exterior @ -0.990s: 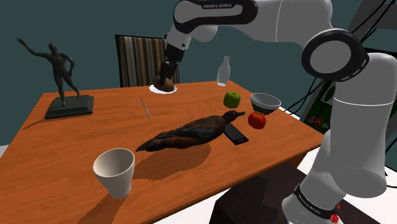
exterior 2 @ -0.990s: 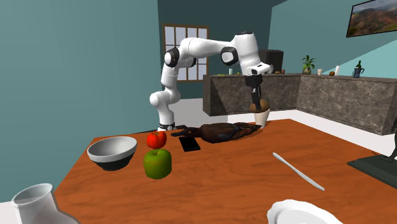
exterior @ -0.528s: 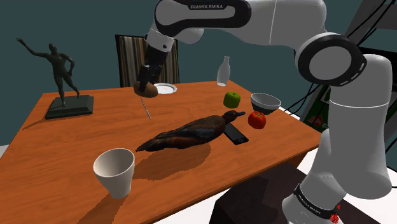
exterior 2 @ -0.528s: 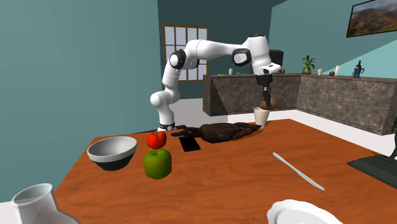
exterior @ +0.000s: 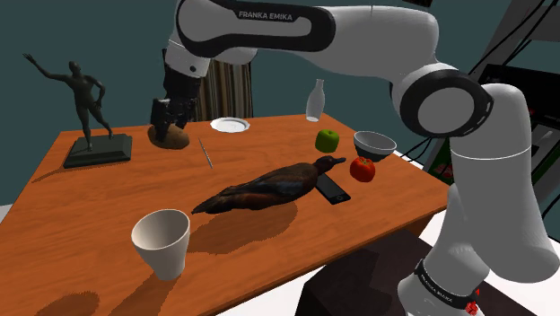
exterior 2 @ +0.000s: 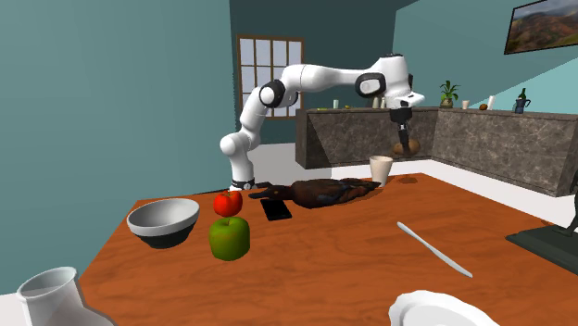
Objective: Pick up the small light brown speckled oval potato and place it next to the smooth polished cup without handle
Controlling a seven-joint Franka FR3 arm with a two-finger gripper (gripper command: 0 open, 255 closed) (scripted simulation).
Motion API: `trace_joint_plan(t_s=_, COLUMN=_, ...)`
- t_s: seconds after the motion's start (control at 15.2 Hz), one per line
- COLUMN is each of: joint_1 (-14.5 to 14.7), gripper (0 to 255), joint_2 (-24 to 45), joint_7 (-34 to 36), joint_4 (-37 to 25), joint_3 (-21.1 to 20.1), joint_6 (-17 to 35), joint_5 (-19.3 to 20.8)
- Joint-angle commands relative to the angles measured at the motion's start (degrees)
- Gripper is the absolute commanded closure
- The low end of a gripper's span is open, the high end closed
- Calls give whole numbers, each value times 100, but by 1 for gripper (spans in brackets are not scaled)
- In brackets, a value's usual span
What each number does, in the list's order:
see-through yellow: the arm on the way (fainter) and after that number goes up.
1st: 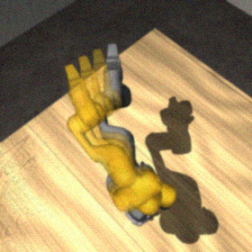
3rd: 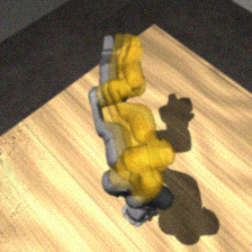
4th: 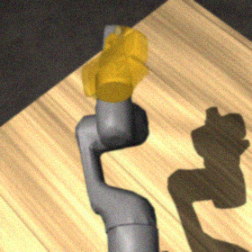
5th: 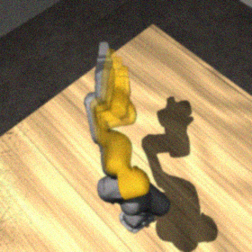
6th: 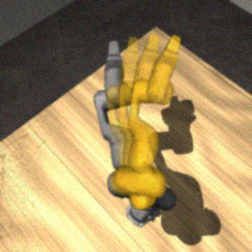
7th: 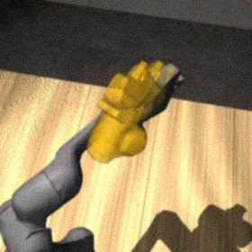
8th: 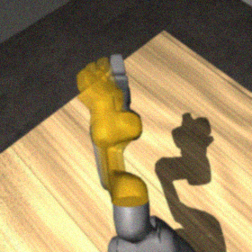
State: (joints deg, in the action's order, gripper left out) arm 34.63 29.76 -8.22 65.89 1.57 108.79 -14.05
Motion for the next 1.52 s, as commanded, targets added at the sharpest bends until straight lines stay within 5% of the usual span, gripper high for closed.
trace_joint_plan(t_s=0.0, joint_1=101, gripper=255, joint_2=328, joint_7=171, joint_4=-467, joint_3=-25, joint_6=-100, joint_5=45)
trace_joint_plan(t_s=1.45, joint_1=131, gripper=255, joint_2=360, joint_7=-206, joint_4=1162, joint_3=-73, joint_6=1528, joint_5=-112)
